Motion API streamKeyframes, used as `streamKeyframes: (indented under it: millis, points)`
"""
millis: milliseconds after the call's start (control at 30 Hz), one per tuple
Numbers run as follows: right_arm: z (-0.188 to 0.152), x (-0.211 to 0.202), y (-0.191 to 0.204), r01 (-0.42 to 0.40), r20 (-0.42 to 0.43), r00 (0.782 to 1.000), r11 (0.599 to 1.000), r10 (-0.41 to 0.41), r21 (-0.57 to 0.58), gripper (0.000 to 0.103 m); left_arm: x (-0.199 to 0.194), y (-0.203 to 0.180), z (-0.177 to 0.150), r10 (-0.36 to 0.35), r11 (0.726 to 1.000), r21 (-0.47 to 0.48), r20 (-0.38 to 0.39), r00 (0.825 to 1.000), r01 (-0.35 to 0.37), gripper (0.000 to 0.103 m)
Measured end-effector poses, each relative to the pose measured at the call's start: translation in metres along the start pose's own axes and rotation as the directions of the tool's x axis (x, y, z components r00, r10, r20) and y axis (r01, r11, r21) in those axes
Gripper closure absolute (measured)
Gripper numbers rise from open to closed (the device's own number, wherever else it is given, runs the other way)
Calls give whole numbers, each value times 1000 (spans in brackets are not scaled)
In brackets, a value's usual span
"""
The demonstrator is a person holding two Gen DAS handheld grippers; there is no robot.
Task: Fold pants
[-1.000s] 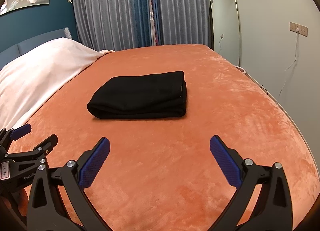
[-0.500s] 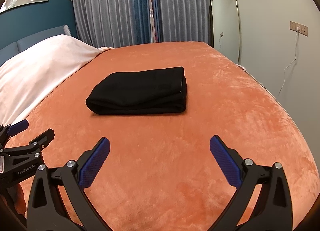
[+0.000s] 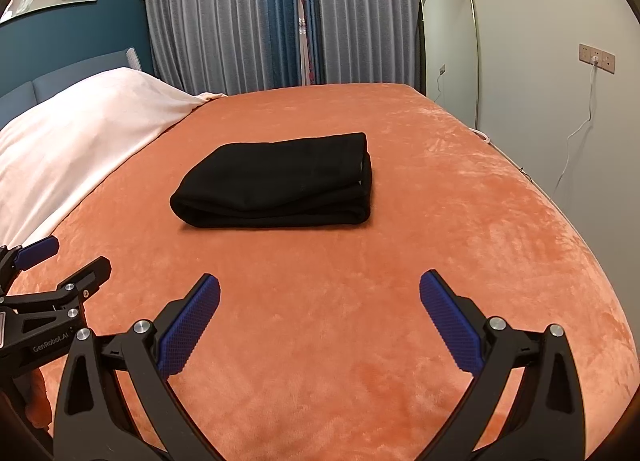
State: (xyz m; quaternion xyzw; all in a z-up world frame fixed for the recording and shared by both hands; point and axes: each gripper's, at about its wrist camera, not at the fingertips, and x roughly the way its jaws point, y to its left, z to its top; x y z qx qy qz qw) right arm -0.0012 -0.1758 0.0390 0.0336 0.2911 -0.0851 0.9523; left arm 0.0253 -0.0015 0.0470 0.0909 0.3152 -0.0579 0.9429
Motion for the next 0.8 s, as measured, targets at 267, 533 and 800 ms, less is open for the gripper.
streamKeyframes:
  millis: [267,533,800]
  points:
    - [-1,0,-2,-2,-4,1000,1000,2,-2,5,6,-3,-3,17,1000,-8,-20,1000,-17,16]
    - [-6,0,-5,0,-13,1000,1000,0,-2,5,-3,-4,-9,55,998,-31,59,997,-53,16]
    - [-15,2,-8,4,-34,999,1000,-4,-1,5,-15,-14,-10,22,999,44,80,997,-26,16]
